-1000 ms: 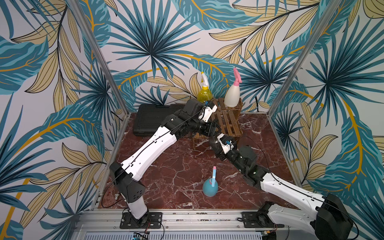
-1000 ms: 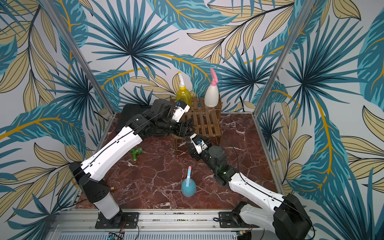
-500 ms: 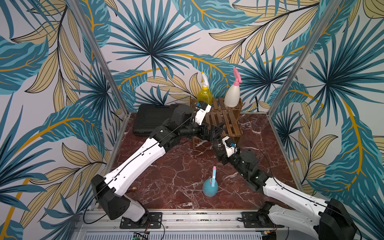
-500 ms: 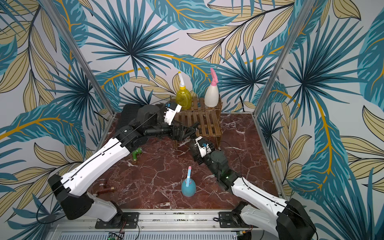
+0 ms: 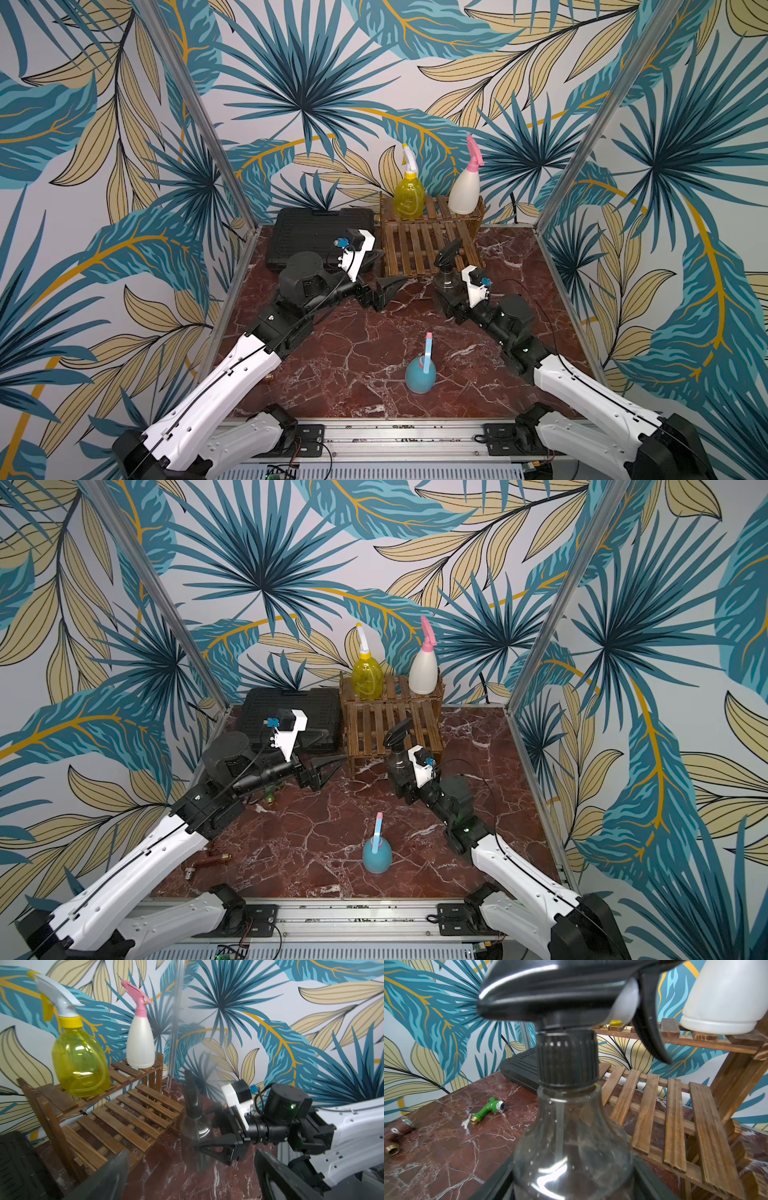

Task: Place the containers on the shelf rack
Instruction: 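Pick up a container from the center of the board.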

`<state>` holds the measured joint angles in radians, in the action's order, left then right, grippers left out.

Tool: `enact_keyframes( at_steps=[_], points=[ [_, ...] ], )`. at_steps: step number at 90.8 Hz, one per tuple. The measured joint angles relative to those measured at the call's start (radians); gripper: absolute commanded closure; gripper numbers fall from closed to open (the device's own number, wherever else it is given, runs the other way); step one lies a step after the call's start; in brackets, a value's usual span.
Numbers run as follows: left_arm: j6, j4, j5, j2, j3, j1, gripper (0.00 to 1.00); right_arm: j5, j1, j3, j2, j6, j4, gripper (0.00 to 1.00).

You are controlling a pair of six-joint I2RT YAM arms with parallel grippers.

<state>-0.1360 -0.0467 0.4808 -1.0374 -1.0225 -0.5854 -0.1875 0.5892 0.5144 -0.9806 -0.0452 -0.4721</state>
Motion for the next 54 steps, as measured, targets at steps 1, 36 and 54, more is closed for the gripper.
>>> enact_keyframes(
  at_steps=[1, 36, 54],
  points=[
    [0.005, 0.008, 0.010, -0.002, 0.010, 0.000, 0.00, -0.013, -0.007, 0.000, 0.004, -0.005, 0.000, 0.57],
    [0.014, 0.376, 0.291, -0.229, 0.121, -0.003, 0.00, -0.494, -0.139, 0.100, 0.087, -0.145, 0.008, 0.57],
    [-0.010, 0.508, 0.393, -0.315, 0.117, -0.042, 0.00, -0.629, -0.139, 0.124, 0.063, -0.249, -0.059, 0.58]
  ],
)
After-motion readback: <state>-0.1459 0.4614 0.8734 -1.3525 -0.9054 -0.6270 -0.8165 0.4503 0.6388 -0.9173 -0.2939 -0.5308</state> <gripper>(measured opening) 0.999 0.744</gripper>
